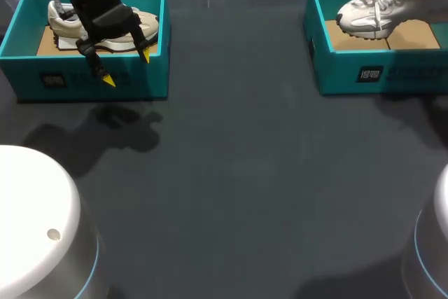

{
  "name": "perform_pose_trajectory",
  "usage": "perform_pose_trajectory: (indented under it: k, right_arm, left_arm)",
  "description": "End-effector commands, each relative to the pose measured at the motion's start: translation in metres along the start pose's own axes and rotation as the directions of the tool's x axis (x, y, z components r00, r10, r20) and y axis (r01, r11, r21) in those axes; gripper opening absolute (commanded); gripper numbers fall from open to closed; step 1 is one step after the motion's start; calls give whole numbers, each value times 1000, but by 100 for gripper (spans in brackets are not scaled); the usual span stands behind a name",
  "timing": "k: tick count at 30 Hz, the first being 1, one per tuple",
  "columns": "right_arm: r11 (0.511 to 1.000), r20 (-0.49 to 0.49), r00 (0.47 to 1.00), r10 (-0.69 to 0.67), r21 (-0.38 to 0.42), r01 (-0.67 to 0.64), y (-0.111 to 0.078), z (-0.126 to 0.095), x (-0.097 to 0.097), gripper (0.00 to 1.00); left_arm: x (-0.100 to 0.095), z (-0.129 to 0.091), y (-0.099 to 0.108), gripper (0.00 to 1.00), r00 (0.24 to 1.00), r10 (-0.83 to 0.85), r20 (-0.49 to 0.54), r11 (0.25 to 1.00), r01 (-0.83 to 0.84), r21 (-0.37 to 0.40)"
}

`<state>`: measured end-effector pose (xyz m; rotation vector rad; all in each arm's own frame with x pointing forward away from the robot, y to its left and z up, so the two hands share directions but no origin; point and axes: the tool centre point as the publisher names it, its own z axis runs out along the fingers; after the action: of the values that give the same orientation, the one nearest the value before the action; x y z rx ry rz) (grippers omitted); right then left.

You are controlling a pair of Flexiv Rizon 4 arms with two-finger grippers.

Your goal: Take the shoe out of the shoebox, open the shoe tongue, remove and reinsert the insole, then place the shoe into the shoebox

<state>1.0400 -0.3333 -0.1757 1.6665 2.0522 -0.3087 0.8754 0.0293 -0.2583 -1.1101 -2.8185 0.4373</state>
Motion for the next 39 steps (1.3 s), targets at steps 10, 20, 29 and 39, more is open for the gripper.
perform_pose_trajectory:
  k: [10,20,29,39]
  right_arm:
    - [999,35,999,20,-27,-19,-7,23,6,0]
    - [999,7,999,40,-16,-40,-15,44,17,0]
    - [999,-15,999,46,7,-45,-13,54,23,0]
    - [996,-36,998,51,81,-48,-6,69,27,0]
  left_arm:
    - [1,0,0,100,1000,0,0,1000,0,-2]
    - [1,0,0,100,1000,0,0,1000,0,-2]
    - [1,0,0,100,1000,0,0,1000,0,-2]
    - [1,0,0,100,1000,0,0,1000,0,-2]
